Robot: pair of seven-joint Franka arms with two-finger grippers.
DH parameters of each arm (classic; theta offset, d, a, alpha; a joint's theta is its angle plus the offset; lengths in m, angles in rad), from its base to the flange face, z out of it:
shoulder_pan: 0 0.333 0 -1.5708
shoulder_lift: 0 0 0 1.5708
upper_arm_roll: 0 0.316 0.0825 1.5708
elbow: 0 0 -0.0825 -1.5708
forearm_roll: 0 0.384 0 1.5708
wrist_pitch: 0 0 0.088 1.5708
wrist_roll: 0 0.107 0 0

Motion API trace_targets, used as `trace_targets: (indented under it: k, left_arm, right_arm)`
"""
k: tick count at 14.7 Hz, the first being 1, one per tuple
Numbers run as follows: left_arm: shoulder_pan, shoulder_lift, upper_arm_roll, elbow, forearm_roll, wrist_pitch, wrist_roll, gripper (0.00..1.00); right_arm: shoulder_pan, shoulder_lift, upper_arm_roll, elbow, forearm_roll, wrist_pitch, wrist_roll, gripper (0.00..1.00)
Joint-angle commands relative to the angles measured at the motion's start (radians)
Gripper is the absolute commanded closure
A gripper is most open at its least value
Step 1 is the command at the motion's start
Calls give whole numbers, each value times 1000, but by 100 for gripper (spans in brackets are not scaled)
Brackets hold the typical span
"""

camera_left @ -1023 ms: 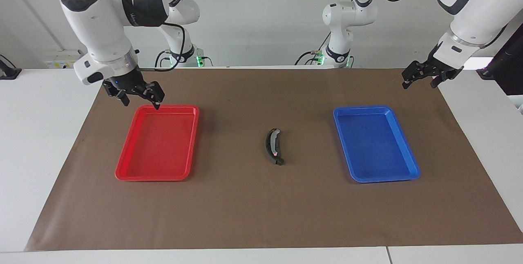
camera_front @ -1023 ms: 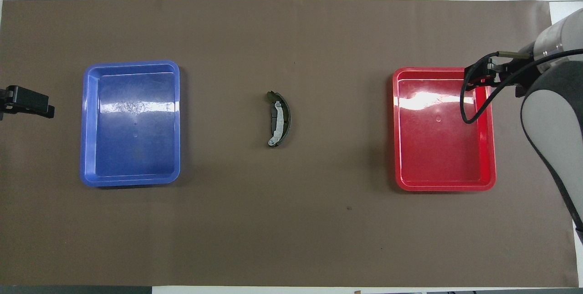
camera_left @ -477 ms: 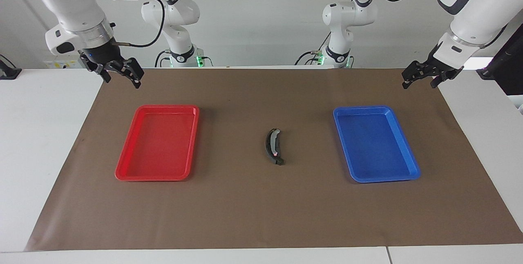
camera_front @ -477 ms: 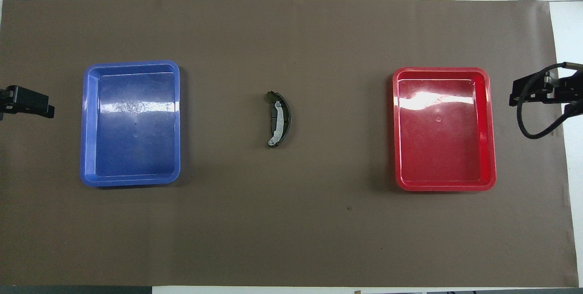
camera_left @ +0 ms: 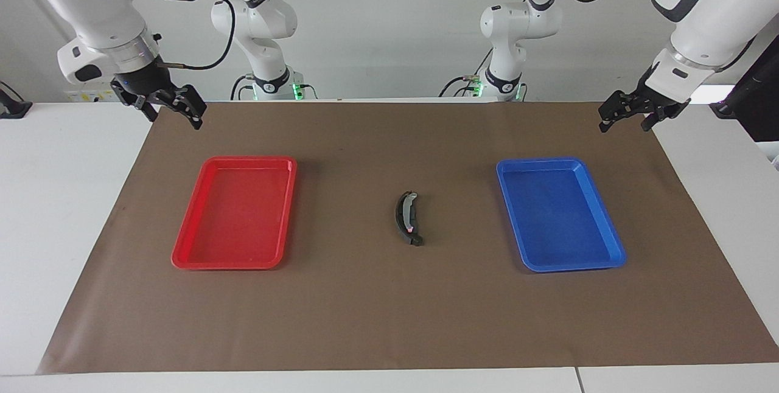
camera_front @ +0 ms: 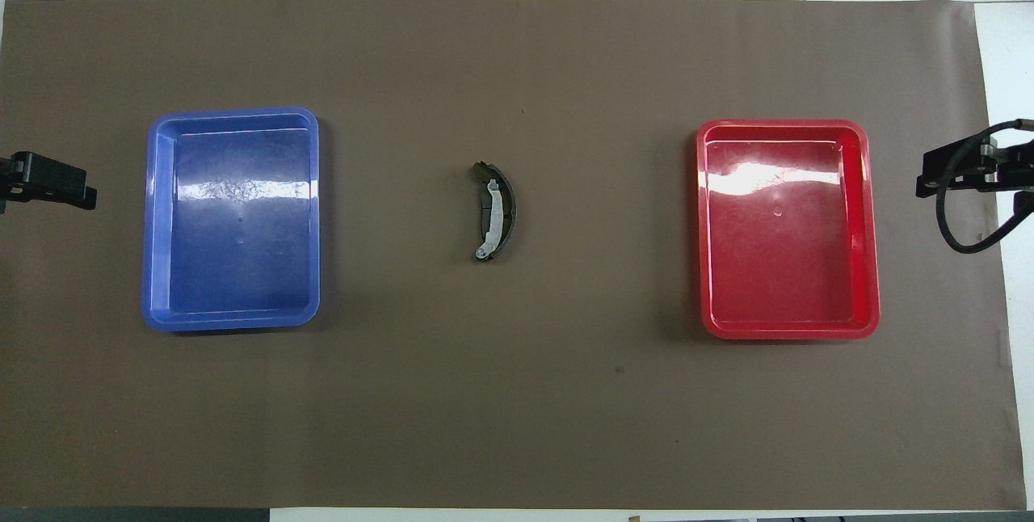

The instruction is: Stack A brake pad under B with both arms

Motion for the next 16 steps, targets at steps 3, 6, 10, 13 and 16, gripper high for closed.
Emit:
trace_targets:
  k: [3,6,10,13,16]
  left_arm:
    - [5,-23,-3,-21,16,1,-9,0]
    - [5,-23,-3,-21,15,0,-9,0]
    - [5,-23,-3,-21,15,1,-9,0]
    - [5,-23,-3,-21,15,0,-9,0]
    - [5,-23,-3,-21,15,0,-9,0]
  right_arm:
    - [-5,-25,16,-22,7,-2,-19,0]
    - [-2,-22,22,-13,7,4,-15,0]
    - [18,6,25,49,7,-40,-16,0]
    - [16,8,29,47,8,-25,-16,0]
    - [16,6,29,47,11,-40,-16,0]
